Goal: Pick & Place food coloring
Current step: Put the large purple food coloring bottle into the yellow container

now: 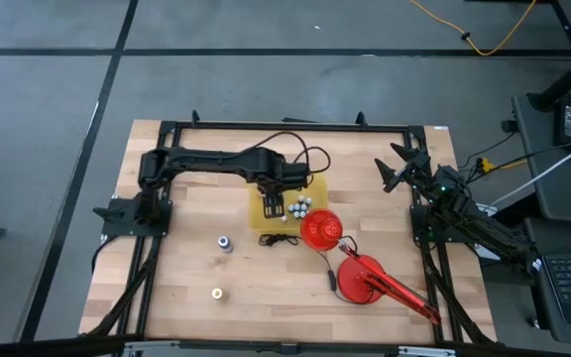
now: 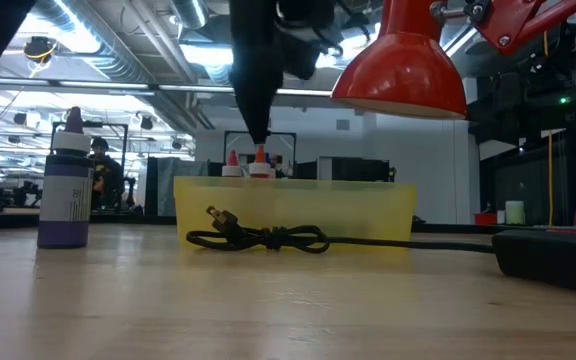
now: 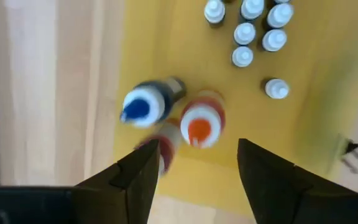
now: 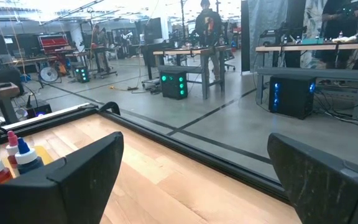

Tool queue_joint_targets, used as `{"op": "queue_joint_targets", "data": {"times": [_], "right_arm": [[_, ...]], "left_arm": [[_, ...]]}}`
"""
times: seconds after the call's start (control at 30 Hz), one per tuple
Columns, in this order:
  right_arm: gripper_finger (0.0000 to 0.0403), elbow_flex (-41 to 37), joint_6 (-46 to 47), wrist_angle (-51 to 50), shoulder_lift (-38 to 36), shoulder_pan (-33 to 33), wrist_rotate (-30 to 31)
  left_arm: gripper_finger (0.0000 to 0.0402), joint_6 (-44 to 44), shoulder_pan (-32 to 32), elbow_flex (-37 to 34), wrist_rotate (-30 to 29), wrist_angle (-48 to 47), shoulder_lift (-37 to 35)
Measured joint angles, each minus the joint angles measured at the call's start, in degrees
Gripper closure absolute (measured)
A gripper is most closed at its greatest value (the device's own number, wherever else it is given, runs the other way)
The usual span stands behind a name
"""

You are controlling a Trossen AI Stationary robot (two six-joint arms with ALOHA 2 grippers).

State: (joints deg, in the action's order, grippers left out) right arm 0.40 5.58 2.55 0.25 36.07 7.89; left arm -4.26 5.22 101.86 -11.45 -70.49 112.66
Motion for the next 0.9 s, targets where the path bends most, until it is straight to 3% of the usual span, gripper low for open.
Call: {"op": "queue_joint_targets", "data": {"times": [0.43,0.53,0.9], "right_arm": [[0.0004,0.00,-0.01,0.00,-0.01,0.00,-0.01],[0.0004,0.00,0.00,0.00,-0.02,0.00,-0.01],[0.0004,0.00,0.00,0.00,-0.02,0.00,-0.01]], "left_arm": [[0.0141,-35.91,-7.04,0.02,-12.63,-14.93,-14.00],[0.0130,-45.60,-10.08,-0.02,-13.48,-19.98,-15.93],[0.0120,-70.70,-18.85,-10.57,-11.10,-19.48,-21.49]]}}
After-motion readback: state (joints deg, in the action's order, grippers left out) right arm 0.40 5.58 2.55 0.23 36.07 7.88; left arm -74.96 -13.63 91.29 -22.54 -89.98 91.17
